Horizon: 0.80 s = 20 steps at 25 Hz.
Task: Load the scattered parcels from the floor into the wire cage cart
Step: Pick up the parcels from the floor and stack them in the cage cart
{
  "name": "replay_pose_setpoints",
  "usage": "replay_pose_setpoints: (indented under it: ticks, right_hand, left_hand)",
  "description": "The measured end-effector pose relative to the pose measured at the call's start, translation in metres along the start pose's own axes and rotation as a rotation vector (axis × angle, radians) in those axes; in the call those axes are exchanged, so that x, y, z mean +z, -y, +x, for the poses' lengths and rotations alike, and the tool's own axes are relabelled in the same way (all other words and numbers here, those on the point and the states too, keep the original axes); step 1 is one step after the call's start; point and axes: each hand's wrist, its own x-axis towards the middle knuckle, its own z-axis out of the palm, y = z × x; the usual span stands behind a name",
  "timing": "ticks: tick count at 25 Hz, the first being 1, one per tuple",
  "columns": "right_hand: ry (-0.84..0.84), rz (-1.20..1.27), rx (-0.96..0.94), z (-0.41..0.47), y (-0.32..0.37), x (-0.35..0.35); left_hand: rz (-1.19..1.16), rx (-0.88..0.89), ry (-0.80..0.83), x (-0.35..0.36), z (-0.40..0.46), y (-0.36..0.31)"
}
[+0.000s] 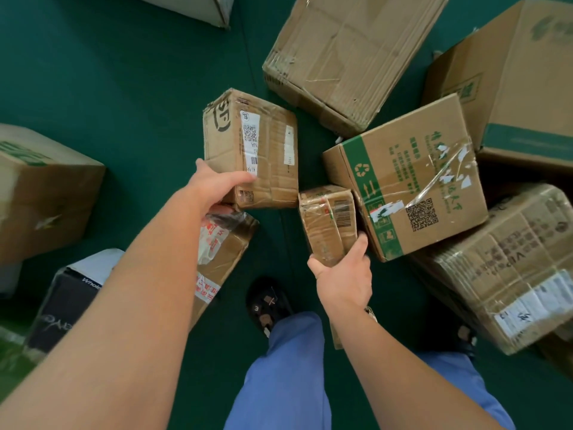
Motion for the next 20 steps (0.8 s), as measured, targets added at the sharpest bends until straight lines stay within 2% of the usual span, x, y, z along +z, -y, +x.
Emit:
replay_pose_setpoints:
  ticks: [2, 3, 5, 6, 10, 16, 20]
  right_hand:
    - [0.016, 0.006, -0.010, -0.001, 0.002, -0.004]
    - [0.025, 0.025, -0.017, -0.002, 0.003, -0.008]
    - [0.038, 0.052, -0.028, -0.007, 0.009, -0.021]
    - [0.042, 0.050, -0.033, -0.011, 0.013, -0.030]
    - [0.049, 0.059, -0.066, -0.050, 0.028, -0.081]
    - [0.056, 0.094, -0.253, -0.156, 0.041, -0.179]
    - [0.123, 0.031, -0.433, -0.239, 0.007, -0.244]
  left_hand:
    - [0.041, -0.033, -0.049, 0.003, -0.015, 0.003]
    - [0.135, -0.019, -0.095, 0.005, -0.023, 0.004]
    - [0.329, 0.058, -0.202, 0.007, -0.048, 0.003]
    - [0.345, 0.097, -0.235, 0.006, -0.062, 0.002]
    - [0.291, 0.139, -0.310, -0.002, -0.137, 0.007]
    - [0.102, -0.046, -0.394, -0.014, -0.302, 0.027]
    - [-0.128, -0.126, -0.477, -0.005, -0.426, 0.061]
